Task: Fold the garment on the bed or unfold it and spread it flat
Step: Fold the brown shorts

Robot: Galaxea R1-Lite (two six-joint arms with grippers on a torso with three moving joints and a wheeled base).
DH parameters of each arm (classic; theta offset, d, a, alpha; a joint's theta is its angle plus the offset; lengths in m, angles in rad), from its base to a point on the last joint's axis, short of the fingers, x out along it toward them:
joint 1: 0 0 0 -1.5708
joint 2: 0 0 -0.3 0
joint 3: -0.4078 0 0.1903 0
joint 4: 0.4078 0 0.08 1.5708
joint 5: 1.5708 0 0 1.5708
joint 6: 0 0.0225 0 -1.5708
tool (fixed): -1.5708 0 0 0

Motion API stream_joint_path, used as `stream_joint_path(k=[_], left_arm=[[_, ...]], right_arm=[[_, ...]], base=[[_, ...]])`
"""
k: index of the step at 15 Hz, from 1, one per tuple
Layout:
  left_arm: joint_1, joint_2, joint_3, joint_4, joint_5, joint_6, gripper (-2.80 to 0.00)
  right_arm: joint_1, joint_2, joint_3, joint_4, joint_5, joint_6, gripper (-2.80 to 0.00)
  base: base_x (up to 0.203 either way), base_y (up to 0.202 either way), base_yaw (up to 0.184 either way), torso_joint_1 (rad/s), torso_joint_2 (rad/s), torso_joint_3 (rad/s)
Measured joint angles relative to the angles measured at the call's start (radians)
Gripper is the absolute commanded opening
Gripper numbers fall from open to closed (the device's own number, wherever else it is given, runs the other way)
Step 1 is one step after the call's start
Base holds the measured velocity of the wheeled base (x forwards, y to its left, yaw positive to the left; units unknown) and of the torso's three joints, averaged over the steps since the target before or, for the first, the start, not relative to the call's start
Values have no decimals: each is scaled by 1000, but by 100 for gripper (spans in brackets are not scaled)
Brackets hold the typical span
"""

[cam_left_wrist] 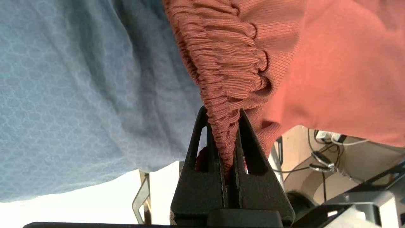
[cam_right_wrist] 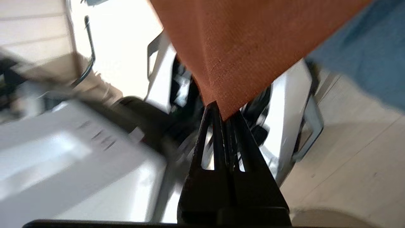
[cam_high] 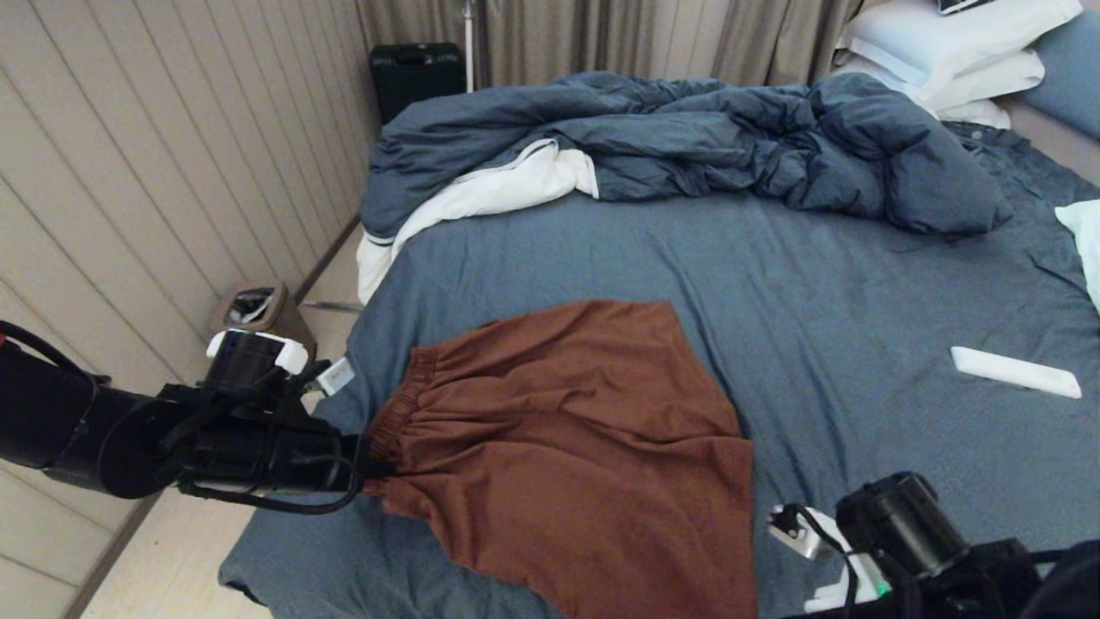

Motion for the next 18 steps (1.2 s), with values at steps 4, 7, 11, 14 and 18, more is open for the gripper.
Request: stream_joint_path(k=[4, 7, 11, 14, 18], left_arm=[[0, -54, 53, 40, 0, 27, -280], [0, -102, 90, 77, 0, 49, -280], [-1, -134, 156, 76, 3, 76, -280], [-4, -143, 208, 73, 4, 105, -280], [-26, -143, 250, 71, 4, 107, -280]], right_arm=[[-6, -140, -41, 254, 18, -3, -280], [-5, -194, -40, 306, 17, -4, -280], [-1, -254, -8, 336, 17, -5, -280], [0, -314, 5, 403, 18, -12, -280], [-3, -427, -20, 538, 22, -25, -280]], base=[[0, 0, 0, 0, 0, 0], [0, 0, 0, 0, 0, 0], [0, 0, 0, 0, 0, 0], [0, 0, 0, 0, 0, 0], [0, 0, 0, 0, 0, 0]])
